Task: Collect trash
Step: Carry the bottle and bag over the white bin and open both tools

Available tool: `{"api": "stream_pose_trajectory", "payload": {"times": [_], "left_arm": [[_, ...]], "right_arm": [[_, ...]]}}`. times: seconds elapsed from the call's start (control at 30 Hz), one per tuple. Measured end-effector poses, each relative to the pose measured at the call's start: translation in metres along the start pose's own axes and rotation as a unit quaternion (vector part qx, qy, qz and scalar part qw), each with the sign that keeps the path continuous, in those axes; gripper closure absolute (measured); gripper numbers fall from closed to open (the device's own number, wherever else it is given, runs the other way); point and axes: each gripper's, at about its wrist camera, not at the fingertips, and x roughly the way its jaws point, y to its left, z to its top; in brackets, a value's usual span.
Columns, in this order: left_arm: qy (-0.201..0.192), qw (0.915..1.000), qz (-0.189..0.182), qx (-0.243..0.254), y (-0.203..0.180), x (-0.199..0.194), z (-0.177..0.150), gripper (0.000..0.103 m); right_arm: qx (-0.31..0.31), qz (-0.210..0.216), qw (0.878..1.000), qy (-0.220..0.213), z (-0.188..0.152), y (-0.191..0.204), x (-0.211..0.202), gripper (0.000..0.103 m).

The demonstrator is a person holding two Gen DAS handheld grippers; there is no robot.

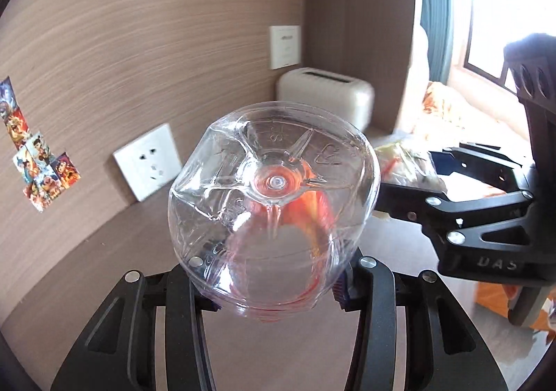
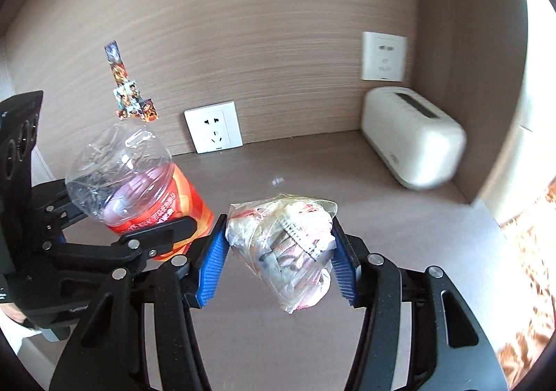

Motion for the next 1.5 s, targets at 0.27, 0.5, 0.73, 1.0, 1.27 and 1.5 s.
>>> {"api": "stream_pose_trajectory", "payload": {"times": [0.27,0.5,0.73,1.0,1.27,1.5], "left_arm": [[-0.012,0.9994,-0.024,0.023,-0.076,-0.051,-0.017,0.058],[-0.014,0.9976,-0.046,0.049,-0.139,-0.07,-0.03,0.058],[0.004,0.9917,-0.086,0.095,-0.2,-0.075,-0.052,0.058],[0.027,0.9813,-0.138,0.131,-0.256,-0.063,-0.08,0.058],[0.061,0.9664,-0.184,0.169,-0.301,-0.026,-0.116,0.058],[0.099,0.9495,-0.213,0.208,-0.334,0.046,-0.167,0.058]], "right_arm": [[0.034,-0.021,0.999,-0.012,-0.039,-0.018,-0.07,0.047],[0.055,-0.046,0.997,-0.026,-0.076,-0.035,-0.123,0.047],[0.088,-0.074,0.993,-0.03,-0.118,-0.054,-0.161,0.047],[0.128,-0.114,0.985,-0.017,-0.17,-0.078,-0.185,0.047],[0.183,-0.151,0.971,0.002,-0.223,-0.107,-0.18,0.047],[0.219,-0.178,0.959,0.039,-0.283,-0.138,-0.139,0.047]]}}
